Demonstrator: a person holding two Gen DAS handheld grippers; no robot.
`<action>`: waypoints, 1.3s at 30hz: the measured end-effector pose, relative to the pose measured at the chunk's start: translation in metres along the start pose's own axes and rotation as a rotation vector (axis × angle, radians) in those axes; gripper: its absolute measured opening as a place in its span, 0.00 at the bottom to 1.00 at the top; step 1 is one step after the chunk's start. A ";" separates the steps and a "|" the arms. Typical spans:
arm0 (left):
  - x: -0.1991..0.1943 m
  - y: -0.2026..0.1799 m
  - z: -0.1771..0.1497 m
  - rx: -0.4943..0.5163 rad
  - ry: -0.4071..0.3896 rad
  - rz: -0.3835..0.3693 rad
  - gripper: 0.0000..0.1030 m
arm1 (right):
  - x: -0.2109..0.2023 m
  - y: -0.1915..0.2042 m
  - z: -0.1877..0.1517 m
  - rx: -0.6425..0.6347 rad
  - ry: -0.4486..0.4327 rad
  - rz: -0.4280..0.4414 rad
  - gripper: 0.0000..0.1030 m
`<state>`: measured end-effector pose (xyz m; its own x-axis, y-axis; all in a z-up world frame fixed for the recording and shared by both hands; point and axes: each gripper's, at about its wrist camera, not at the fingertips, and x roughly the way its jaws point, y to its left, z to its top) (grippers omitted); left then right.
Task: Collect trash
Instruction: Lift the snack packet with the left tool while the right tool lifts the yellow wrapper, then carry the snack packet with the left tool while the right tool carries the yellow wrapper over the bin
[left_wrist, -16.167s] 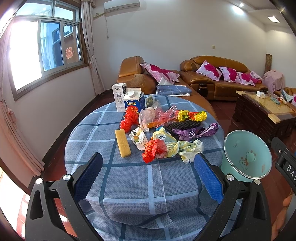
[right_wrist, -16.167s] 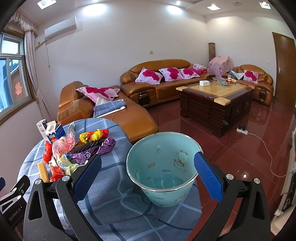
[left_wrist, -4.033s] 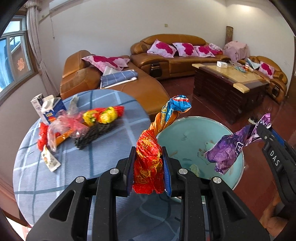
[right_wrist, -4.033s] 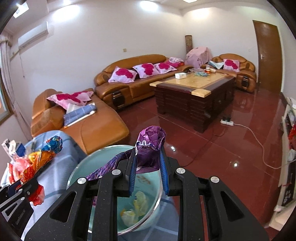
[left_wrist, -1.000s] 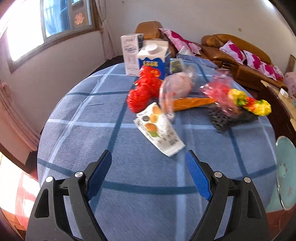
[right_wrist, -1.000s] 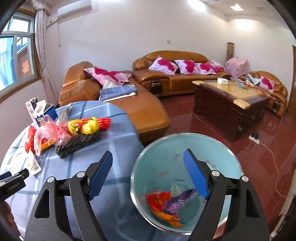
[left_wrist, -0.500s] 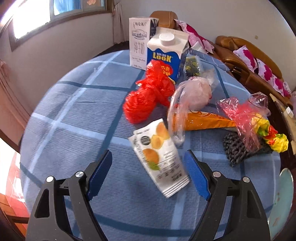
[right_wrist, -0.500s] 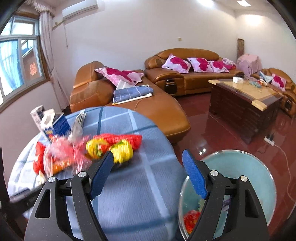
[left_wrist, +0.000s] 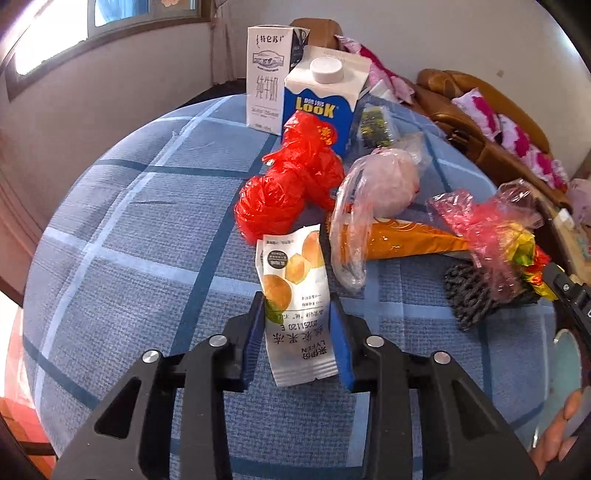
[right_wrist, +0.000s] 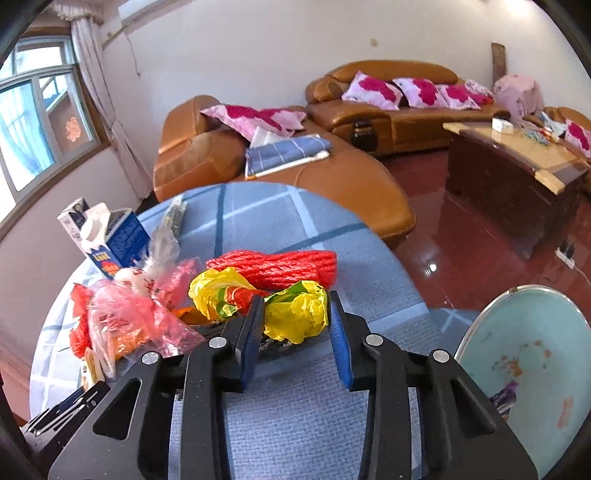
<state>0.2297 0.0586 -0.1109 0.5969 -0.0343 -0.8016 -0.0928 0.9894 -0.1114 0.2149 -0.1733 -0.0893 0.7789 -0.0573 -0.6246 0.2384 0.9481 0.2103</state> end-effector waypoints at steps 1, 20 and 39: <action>-0.002 0.001 -0.001 0.004 -0.005 -0.003 0.31 | -0.004 0.001 -0.001 -0.010 -0.009 -0.001 0.33; -0.083 0.027 -0.027 0.017 -0.174 -0.026 0.31 | -0.117 -0.008 -0.035 -0.067 -0.205 0.006 0.33; -0.136 -0.032 -0.060 0.174 -0.239 -0.084 0.31 | -0.169 -0.055 -0.064 -0.042 -0.262 -0.078 0.33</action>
<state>0.1035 0.0234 -0.0338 0.7689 -0.1038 -0.6309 0.0909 0.9945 -0.0528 0.0333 -0.1954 -0.0429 0.8837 -0.2047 -0.4210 0.2841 0.9493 0.1346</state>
